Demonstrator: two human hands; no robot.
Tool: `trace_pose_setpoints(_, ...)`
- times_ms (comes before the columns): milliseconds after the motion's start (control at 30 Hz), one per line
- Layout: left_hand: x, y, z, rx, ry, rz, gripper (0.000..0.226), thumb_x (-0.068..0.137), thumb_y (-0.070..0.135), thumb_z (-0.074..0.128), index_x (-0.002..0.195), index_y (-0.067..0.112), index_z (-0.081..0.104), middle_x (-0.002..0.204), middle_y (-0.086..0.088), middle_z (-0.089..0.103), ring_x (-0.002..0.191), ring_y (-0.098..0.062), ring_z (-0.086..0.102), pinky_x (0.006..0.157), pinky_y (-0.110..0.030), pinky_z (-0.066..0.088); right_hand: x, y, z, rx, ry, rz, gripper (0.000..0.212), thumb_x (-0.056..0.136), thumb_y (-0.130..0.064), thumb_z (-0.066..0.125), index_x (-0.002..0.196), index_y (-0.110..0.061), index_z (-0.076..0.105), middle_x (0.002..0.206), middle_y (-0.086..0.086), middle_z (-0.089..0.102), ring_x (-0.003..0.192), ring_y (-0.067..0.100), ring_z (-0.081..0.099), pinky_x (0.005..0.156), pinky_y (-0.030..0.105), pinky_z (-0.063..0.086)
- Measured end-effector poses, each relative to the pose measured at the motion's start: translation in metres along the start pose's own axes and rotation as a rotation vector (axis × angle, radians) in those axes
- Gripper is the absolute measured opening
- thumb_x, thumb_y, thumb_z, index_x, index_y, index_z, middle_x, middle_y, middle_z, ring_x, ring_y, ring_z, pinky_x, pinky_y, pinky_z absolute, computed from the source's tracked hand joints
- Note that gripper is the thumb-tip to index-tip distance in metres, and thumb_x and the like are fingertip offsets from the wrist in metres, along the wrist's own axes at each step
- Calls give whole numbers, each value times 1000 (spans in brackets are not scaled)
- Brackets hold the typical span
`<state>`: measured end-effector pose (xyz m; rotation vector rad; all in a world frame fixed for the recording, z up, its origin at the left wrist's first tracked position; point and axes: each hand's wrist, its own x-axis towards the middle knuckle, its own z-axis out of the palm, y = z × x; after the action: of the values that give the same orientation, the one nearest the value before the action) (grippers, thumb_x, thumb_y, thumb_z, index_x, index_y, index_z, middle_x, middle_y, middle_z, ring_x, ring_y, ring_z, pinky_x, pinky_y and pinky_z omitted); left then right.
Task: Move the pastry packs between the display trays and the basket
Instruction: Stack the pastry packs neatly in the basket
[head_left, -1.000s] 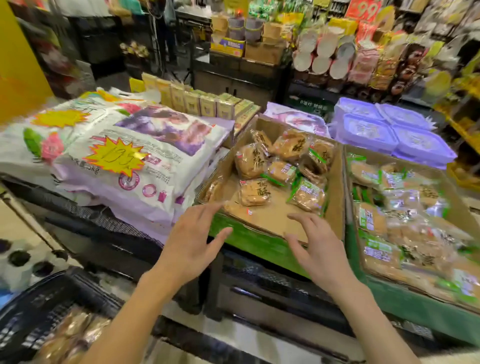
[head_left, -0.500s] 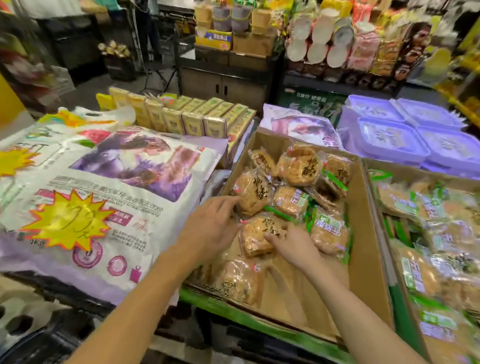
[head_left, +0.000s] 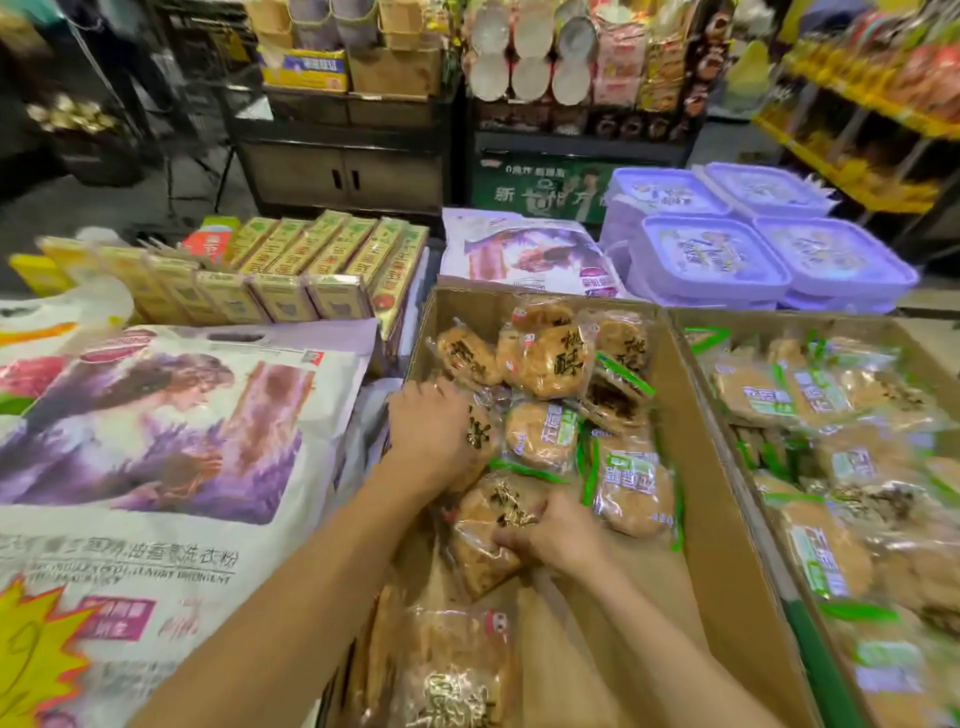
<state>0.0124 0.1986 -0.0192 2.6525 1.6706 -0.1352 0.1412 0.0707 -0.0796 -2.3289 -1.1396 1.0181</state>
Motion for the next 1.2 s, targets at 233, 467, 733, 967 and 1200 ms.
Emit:
trace_pose_setpoints(233, -3, -9, 8, -225, 199, 80, 41, 82, 24, 68, 116, 10, 52, 117, -12, 53, 105, -37, 57, 86, -42, 40, -10, 0, -11, 401, 171, 18, 51, 71, -13, 90, 103, -14, 51, 87, -10, 60, 75, 2, 55, 54, 9, 41)
trace_pose_setpoints(467, -44, -38, 10, -1088, 200, 175, 45, 77, 15, 84, 104, 23, 49, 98, 8, 68, 93, -10, 67, 84, -33, 53, -52, 2, -19, 801, 354, -126, 42, 69, -38, 91, 103, -18, 76, 107, 5, 76, 104, 21, 70, 98, 39, 54)
trace_pose_setpoints(733, -164, -85, -27, -1772, 461, -231, 44, 77, 3, 83, 110, 14, 56, 89, -4, 76, 74, -12, 73, 53, -22, 54, -95, -24, -27, 1355, -150, -150, 97, 58, -42, 95, 141, -15, 53, 138, 12, 62, 129, 36, 57, 104, 72, 39)
trace_pose_setpoints(967, -380, -111, -2, -1790, 895, -739, 52, 65, 16, 82, 111, 14, 58, 103, -8, 76, 93, -26, 73, 69, -36, 61, -173, -79, 27, 894, -778, -488, 69, 64, -5, 78, 129, -17, 58, 112, 19, 70, 77, 26, 72, 64, 36, 61)
trace_pose_setpoints(1200, -632, -93, 49, -1680, 1328, -1265, 37, 80, 4, 74, 113, 16, 65, 105, -4, 77, 92, -18, 73, 70, -32, 62, -313, -95, 181, 667, -1235, -583, 25, 82, 7, 64, 83, -18, 63, 85, -1, 72, 71, 12, 69, 63, 26, 58)
